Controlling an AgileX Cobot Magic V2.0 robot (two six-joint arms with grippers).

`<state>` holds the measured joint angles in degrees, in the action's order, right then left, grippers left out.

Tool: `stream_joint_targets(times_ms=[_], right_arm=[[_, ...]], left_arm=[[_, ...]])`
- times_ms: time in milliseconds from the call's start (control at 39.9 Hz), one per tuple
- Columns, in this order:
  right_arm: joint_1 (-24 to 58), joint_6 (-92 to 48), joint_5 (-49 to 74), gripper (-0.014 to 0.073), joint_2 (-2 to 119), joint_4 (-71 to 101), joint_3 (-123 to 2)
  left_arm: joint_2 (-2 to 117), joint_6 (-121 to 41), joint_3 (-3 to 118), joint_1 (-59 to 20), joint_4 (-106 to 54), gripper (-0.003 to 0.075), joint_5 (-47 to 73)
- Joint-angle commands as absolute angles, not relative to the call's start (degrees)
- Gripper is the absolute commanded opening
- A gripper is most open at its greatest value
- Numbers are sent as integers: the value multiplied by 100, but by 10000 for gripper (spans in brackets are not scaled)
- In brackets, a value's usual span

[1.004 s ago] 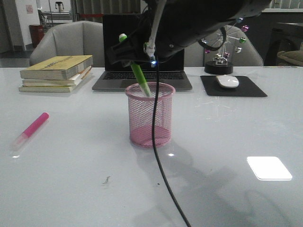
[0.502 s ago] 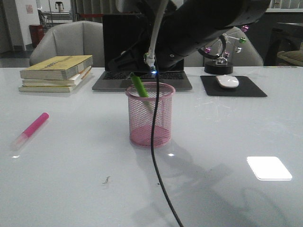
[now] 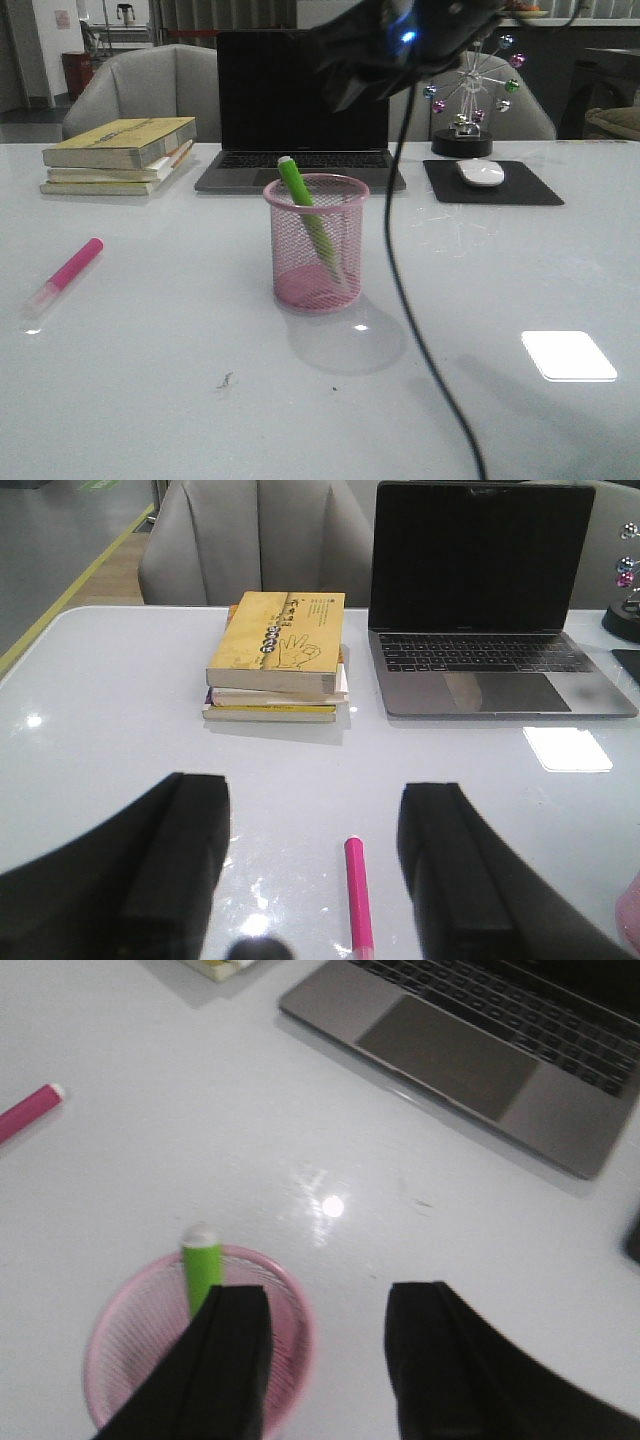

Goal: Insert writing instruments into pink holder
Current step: 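Lower the green marker into the holder and open the right gripper, then withdraw the right gripper away from the holder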

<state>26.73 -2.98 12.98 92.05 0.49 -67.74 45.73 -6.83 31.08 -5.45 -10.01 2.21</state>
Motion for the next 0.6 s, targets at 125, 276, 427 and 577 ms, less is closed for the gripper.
stream_joint_targets(times_ms=[125,276,427,577], right_arm=[[1659,-71,1520,402,7779,151,-6460],[1095,0,1716,402,7004,164,-5736],[614,33,2042,402,6290,164,-5024],[76,111,2412,377,5688,164,-4420]], left_arm=[[4556,-633,3319,-589,-944,447,-245],[4556,-633,3319,-589,-867,447,-268],[4556,-633,3319,-589,-827,447,-268],[4556,-633,3319,-589,-827,447,-268]])
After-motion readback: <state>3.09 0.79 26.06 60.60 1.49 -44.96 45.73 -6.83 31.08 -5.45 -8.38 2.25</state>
